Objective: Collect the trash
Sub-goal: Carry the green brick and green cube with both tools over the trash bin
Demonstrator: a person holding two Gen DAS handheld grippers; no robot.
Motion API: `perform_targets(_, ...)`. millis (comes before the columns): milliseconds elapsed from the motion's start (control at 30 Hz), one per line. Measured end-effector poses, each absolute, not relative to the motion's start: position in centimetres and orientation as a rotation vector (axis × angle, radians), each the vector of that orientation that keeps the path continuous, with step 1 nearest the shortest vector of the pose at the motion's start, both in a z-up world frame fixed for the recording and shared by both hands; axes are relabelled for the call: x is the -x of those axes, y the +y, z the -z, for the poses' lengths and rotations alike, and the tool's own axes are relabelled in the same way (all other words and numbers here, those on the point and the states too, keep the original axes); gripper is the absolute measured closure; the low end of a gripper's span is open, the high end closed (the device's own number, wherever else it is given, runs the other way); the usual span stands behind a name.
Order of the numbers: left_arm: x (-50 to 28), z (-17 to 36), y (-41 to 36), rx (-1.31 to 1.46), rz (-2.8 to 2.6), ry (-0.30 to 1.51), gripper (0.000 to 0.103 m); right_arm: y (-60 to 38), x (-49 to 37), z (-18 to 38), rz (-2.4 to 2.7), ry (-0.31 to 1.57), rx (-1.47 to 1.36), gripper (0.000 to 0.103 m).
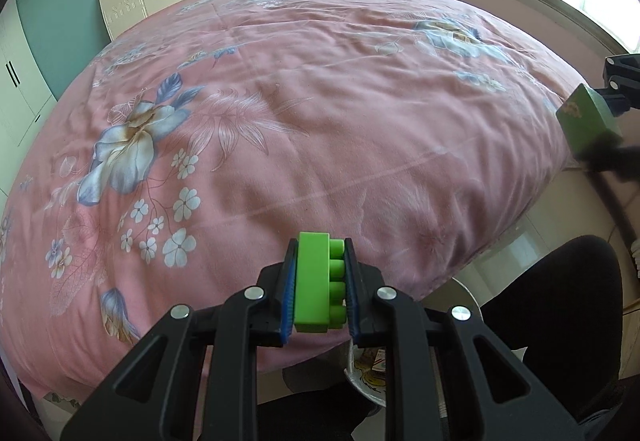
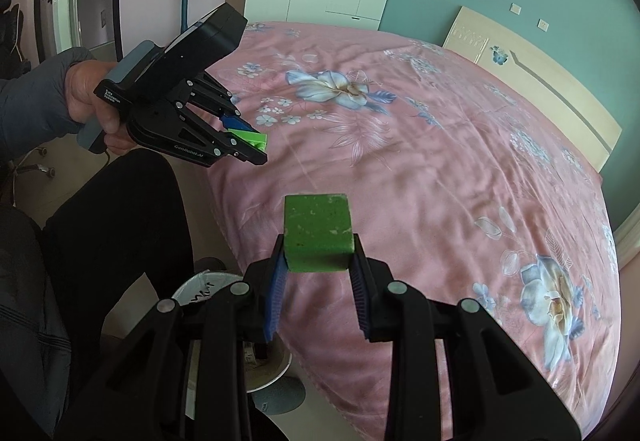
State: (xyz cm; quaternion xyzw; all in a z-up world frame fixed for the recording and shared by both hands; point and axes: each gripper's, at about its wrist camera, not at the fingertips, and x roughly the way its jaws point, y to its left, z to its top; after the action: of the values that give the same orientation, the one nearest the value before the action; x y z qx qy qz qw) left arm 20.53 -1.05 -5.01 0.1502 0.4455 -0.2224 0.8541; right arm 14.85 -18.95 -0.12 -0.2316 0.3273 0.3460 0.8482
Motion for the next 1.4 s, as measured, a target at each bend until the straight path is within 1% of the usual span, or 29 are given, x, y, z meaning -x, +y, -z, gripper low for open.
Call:
perform_targets(433, -12.7, 8.1, -2.3, -0.359, 0.56, 0.976, 0.08, -16.6, -9.2, 4.0, -0.79, 0.735, 0.475, 0.072)
perform_targets(700, -9.9, 11.2, -3.2, -0.317, 0.587, 1.038, 0.08, -15.2, -6.9, 7.2, -0.827, 0.787, 0.438, 0.072)
perform_targets(933, -8.9, 15.1, -3.7, -0.31, 0.597, 1.117, 0.08, -15.1, -6.2, 10.8, -0.817, 0.87, 0.402, 0.072)
perform_targets(1400, -10.3, 21.0, -3.8, -0.287, 0.571, 1.24, 0.08, -14.7, -7.9, 15.5, -0.776, 0.992, 0.368, 0.072)
